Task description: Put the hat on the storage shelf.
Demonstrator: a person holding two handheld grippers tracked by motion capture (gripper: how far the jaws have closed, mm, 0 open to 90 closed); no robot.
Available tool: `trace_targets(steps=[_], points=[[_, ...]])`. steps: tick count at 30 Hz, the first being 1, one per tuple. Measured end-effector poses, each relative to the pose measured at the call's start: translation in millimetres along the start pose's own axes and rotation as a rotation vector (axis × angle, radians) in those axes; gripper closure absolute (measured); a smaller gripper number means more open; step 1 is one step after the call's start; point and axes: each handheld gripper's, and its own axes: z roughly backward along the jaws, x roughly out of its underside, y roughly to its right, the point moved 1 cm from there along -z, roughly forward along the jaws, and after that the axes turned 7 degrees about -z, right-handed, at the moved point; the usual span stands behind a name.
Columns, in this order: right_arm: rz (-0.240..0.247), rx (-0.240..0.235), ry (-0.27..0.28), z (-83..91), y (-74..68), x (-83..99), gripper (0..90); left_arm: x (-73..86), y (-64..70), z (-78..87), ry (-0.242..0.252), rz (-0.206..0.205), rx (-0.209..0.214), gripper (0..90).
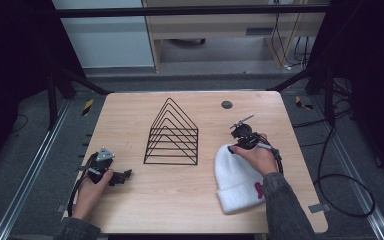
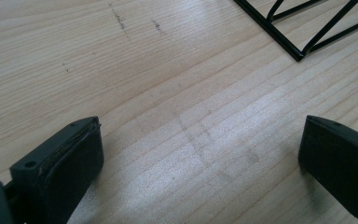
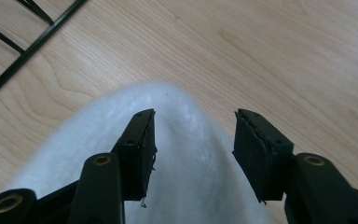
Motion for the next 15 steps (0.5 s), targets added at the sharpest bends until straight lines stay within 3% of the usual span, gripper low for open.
trace_targets(steps=[11, 15], points=[[-0.032, -0.020, -0.032, -16.2, 4.1, 5.8, 48.0, 0.0, 0.0, 0.0, 0.000, 0.000, 0.000, 0.0], [-0.032, -0.020, -0.040, -18.5, 3.1, 6.8, 53.9, 0.0, 0.0, 0.0, 0.000, 0.000, 0.000, 0.0]])
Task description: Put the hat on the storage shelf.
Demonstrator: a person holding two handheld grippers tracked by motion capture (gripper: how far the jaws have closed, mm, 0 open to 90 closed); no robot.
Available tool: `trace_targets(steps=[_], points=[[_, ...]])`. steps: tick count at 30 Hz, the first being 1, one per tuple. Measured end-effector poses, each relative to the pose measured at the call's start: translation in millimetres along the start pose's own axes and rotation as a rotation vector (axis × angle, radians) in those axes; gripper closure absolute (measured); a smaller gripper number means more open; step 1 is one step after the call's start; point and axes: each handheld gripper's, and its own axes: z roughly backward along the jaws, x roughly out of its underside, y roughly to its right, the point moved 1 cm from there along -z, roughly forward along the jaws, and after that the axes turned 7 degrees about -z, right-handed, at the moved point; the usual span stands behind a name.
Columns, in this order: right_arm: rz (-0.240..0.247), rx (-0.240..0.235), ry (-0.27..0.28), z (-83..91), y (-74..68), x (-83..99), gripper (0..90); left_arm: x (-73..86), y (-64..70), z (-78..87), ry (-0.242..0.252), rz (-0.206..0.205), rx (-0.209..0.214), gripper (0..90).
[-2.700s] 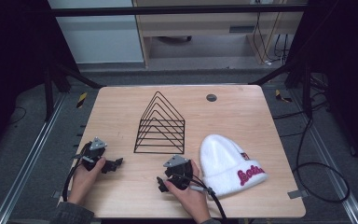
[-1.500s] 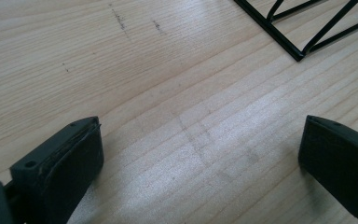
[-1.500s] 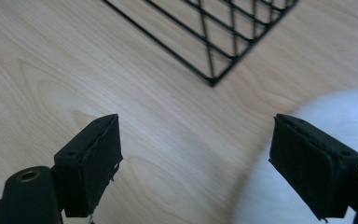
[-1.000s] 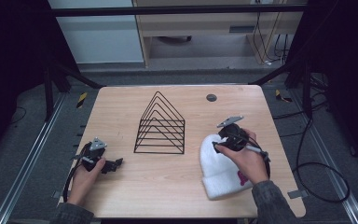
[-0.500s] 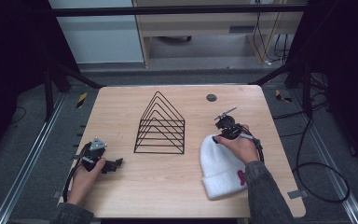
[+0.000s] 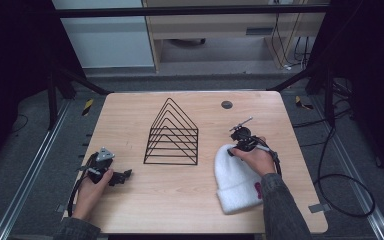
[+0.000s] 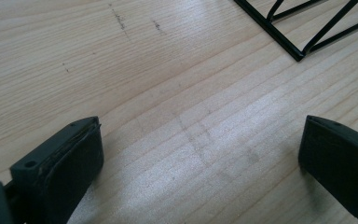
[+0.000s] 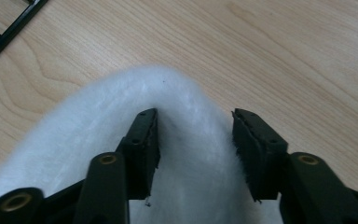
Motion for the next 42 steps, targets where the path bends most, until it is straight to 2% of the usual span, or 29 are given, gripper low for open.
trace_targets(steps=[2, 3, 4, 6, 14, 17, 18, 20, 27, 31, 33, 34, 37, 39, 40, 41, 42], points=[[0.005, -0.008, -0.006, -0.5, 0.6, 0.4, 58.6, 0.0, 0.0, 0.0, 0.000, 0.000, 0.000, 0.0], [0.005, -0.018, -0.011, -0.6, 0.8, 0.9, 67.5, 0.0, 0.0, 0.0, 0.000, 0.000, 0.000, 0.0], [0.005, -0.018, -0.011, -0.6, 0.8, 0.9, 67.5, 0.0, 0.0, 0.0, 0.000, 0.000, 0.000, 0.0], [0.010, -0.034, -0.010, -0.2, 1.2, 2.7, 75.0, 0.0, 0.0, 0.0, 0.000, 0.000, 0.000, 0.0], [0.008, -0.056, 0.020, 7.3, 1.8, 5.4, 81.8, 0.0, 0.0, 0.0, 0.000, 0.000, 0.000, 0.0], [0.016, -0.064, 0.060, 21.3, -2.1, 4.4, 83.4, 0.0, 0.0, 0.0, 0.000, 0.000, 0.000, 0.0], [0.016, -0.064, 0.060, 21.3, -2.1, 4.4, 83.4, 0.0, 0.0, 0.0, 0.000, 0.000, 0.000, 0.0], [0.025, -0.068, 0.093, 33.9, -5.4, 6.0, 83.6, 0.0, 0.0, 0.0, 0.000, 0.000, 0.000, 0.0], [0.044, -0.079, 0.160, 57.2, -10.4, 10.3, 83.9, 0.0, 0.0, 0.0, 0.000, 0.000, 0.000, 0.0], [0.058, -0.092, 0.226, 74.6, -14.7, 14.8, 84.0, 0.0, 0.0, 0.0, 0.000, 0.000, 0.000, 0.0], [0.069, -0.103, 0.271, 89.5, -19.1, 20.2, 84.2, 0.0, 0.0, 0.0, 0.000, 0.000, 0.000, 0.0], [0.069, -0.103, 0.271, 89.5, -19.1, 20.2, 84.2, 0.0, 0.0, 0.0, 0.000, 0.000, 0.000, 0.0], [0.080, -0.114, 0.330, 110.9, -25.0, 28.9, 84.3, 0.0, 0.0, 0.0, 0.000, 0.000, 0.000, 0.0], [0.082, -0.119, 0.344, 114.9, -26.1, 30.5, 84.3, 0.0, 0.0, 0.0, 0.000, 0.000, 0.000, 0.0], [0.085, -0.126, 0.365, 120.3, -27.3, 32.3, 84.3, 0.0, 0.0, 0.0, 0.000, 0.000, 0.000, 0.0], [0.083, -0.138, 0.406, 132.7, -31.0, 36.4, 84.3, 0.0, 0.0, 0.0, 0.000, 0.000, 0.000, 0.0], [0.083, -0.138, 0.406, 132.7, -31.0, 36.4, 84.3, 0.0, 0.0, 0.0, 0.000, 0.000, 0.000, 0.0]])
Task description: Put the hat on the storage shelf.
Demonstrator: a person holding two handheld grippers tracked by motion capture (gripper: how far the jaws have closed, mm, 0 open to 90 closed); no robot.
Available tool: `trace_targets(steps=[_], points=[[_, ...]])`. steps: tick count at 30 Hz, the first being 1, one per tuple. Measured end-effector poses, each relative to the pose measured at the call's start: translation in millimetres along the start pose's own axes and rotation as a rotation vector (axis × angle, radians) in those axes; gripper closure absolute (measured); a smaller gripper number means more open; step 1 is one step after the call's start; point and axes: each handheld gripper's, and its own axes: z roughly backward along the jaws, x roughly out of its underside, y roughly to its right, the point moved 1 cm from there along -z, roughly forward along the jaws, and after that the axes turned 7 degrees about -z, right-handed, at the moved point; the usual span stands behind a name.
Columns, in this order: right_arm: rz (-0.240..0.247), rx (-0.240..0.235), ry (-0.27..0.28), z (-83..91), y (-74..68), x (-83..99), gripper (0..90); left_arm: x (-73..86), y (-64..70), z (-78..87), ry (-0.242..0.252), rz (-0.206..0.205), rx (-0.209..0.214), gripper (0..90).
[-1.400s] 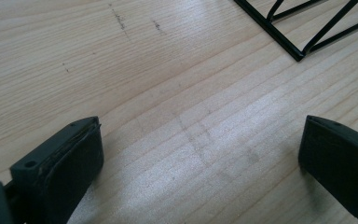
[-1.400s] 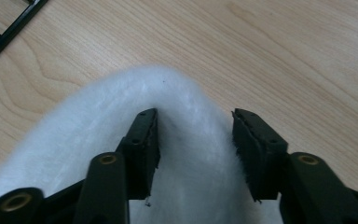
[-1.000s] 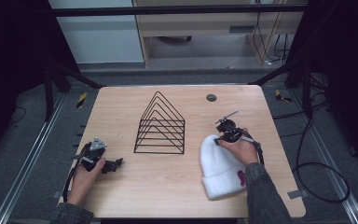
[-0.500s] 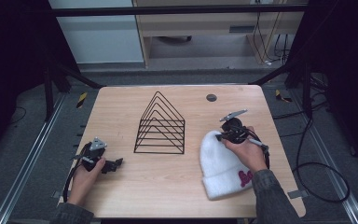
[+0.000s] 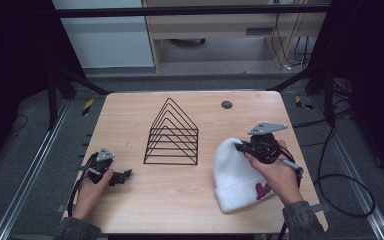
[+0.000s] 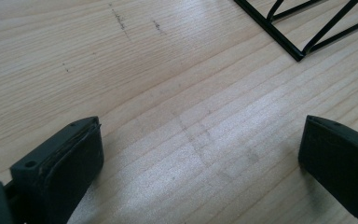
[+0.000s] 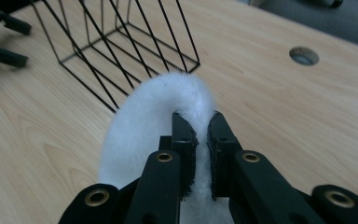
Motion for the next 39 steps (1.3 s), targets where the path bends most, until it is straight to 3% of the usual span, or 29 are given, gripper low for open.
trace_targets(steps=[8, 14, 20, 27, 30, 34, 39], points=[[0.014, -0.032, 0.135, 33.4, -19.5, -12.1, 84.6, 0.1, 0.1, 0.2, -0.001, -0.001, 0.000, 0.0], [0.032, -0.022, 0.208, 45.3, -30.3, -32.6, 84.7, 0.1, 0.1, 0.2, -0.001, -0.001, 0.000, 0.0], [0.041, -0.012, 0.246, 52.0, -32.8, -57.8, 84.7, 0.1, 0.1, 0.3, -0.001, -0.001, 0.000, 0.0], [0.054, -0.010, 0.267, 59.6, -34.3, -76.0, 84.7, 0.2, 0.3, 1.2, 0.003, -0.002, -0.004, 0.5], [0.055, -0.010, 0.252, 64.1, -36.1, -85.3, 84.7, -1.5, 1.2, 3.3, 0.005, -0.010, -0.024, 3.8], [0.062, -0.008, 0.224, 66.9, -37.5, -93.7, 84.6, -6.8, 1.5, 12.4, 0.051, -0.009, -0.049, 4.5], [0.069, -0.021, 0.207, 71.8, -38.6, -103.1, 84.6, -19.1, 3.5, 28.9, 0.123, -0.001, -0.048, 5.1]])
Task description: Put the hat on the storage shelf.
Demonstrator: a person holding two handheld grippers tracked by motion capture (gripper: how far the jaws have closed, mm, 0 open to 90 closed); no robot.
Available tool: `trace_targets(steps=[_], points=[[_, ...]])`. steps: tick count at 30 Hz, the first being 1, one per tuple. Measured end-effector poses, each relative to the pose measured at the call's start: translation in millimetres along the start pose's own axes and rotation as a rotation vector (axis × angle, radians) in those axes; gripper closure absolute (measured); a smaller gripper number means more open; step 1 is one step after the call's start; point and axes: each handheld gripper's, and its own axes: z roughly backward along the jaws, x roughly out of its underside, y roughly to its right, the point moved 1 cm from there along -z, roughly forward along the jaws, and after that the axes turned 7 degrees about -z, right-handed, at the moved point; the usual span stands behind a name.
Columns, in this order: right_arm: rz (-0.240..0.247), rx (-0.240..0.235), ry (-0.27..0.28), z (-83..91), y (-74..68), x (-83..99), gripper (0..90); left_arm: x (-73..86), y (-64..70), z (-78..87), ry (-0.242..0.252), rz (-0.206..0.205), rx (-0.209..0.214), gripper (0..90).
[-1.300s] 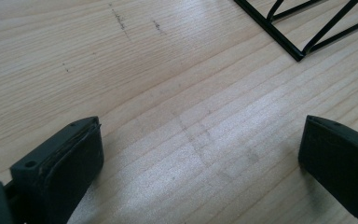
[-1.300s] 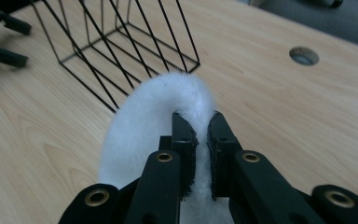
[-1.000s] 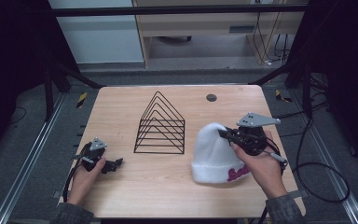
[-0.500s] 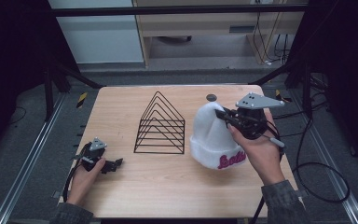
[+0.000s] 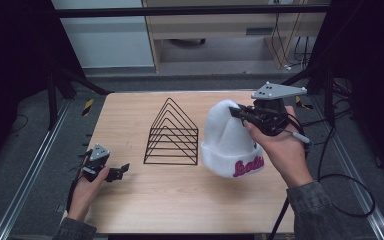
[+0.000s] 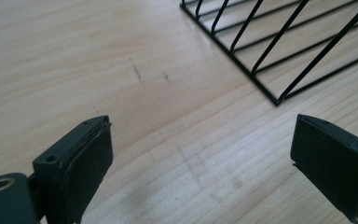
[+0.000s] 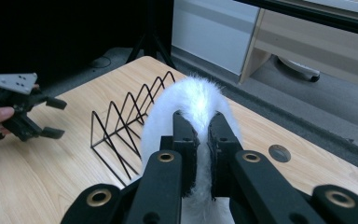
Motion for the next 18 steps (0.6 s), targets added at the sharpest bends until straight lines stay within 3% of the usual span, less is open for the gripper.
trace_targets(steps=[9, 12, 18], points=[[-0.006, 0.007, 0.002, 3.1, 2.0, -13.3, 84.6, -43.4, 15.4, 32.5, 0.104, -0.050, 0.052, 5.6], [-0.009, 0.009, 0.014, 4.3, 1.1, -18.8, 84.6, -59.5, 21.9, 43.1, 0.122, -0.092, 0.056, 5.6], [-0.006, 0.014, 0.048, 7.3, -2.5, -33.6, 84.6, -103.7, 31.0, 64.2, 0.178, -0.149, 0.113, 5.6]])
